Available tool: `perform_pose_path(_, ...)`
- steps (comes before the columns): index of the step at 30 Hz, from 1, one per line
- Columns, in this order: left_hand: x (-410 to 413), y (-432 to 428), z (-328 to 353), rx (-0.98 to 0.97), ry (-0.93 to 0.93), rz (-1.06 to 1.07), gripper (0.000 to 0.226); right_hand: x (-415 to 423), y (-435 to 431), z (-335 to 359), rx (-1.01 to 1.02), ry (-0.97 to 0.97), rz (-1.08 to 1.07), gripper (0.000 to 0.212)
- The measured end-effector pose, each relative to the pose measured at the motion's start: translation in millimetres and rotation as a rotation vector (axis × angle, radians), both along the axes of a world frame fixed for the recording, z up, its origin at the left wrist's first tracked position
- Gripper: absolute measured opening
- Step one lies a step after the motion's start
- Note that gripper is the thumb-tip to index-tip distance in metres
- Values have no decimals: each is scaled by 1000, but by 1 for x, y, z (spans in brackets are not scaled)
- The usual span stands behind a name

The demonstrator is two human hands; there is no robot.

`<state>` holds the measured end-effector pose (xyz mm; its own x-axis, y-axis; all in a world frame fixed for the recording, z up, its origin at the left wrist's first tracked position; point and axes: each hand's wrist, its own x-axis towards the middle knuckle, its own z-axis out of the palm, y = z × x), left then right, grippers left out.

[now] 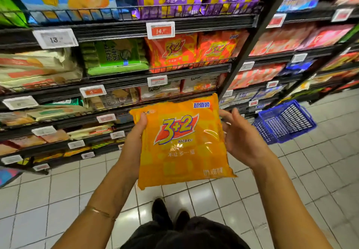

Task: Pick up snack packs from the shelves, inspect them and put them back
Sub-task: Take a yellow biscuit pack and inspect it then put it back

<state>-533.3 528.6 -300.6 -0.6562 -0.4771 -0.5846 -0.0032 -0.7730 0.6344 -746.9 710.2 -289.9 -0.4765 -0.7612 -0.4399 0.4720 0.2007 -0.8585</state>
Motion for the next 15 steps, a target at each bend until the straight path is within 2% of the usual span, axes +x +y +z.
perform_pose_path(3,-23,5,-9,68,-80,5,50,-4,4,10,-14,111,-8,47)
perform_pose_path(9,-64,26,-19,249,-89,-28,62,-22,25,21,-27,142,-143,17)
perform_pose_path(12,-88,41,-17,281,-104,-92,65,-38,47,22,-31,142,-240,8)
perform_pose_path(15,-122,63,-13,278,-138,-174,68,-64,77,22,-69,107,-310,8)
